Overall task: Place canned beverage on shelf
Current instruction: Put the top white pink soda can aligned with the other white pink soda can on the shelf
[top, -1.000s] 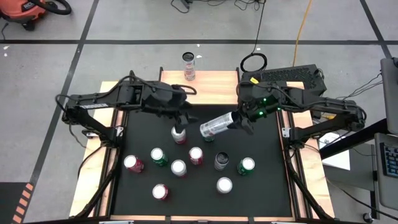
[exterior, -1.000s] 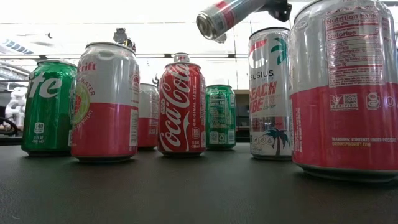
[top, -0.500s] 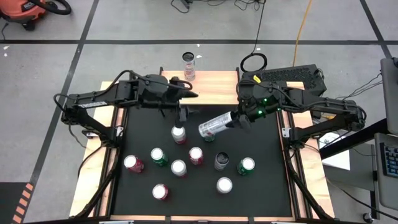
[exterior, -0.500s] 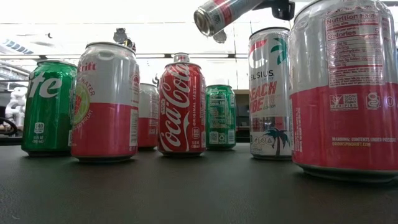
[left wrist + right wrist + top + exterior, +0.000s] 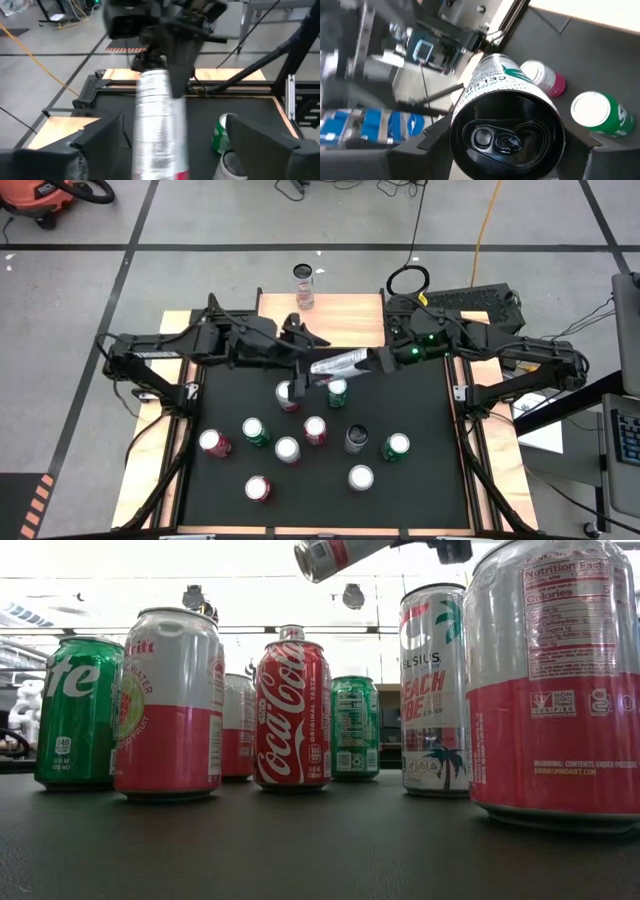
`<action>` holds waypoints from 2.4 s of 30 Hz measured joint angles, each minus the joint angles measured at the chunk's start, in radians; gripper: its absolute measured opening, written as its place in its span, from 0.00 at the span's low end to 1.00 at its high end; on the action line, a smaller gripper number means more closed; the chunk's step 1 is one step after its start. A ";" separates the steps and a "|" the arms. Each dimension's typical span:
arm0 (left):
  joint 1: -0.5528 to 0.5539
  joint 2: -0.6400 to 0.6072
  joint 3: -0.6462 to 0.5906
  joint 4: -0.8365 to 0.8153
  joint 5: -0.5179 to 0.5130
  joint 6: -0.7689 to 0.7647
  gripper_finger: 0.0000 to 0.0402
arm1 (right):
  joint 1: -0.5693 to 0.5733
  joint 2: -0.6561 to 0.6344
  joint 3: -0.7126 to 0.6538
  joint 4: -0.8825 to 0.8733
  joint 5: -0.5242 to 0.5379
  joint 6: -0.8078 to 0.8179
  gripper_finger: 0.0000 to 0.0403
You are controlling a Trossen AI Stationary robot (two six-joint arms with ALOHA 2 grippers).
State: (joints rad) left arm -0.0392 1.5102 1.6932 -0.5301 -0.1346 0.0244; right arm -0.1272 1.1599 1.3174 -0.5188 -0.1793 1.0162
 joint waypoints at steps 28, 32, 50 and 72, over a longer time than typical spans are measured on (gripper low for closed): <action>0.007 0.181 0.000 -0.028 -0.132 0.095 0.92 | 0.000 0.000 0.000 0.022 0.052 0.026 0.59; 0.015 0.181 0.000 -0.027 -0.146 0.097 0.81 | 0.000 0.000 0.000 0.022 0.053 0.038 0.59; 0.016 0.177 0.067 -0.038 -0.022 0.080 0.64 | -0.001 -0.015 0.003 0.113 -0.009 -0.031 0.81; 0.038 0.174 0.113 0.353 0.409 -0.277 0.65 | -0.005 -0.267 0.002 0.084 0.075 -0.435 0.90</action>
State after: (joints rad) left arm -0.0013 1.6840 1.8057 -0.1770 0.2745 -0.2531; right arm -0.1320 0.8926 1.3190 -0.4343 -0.1044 0.5812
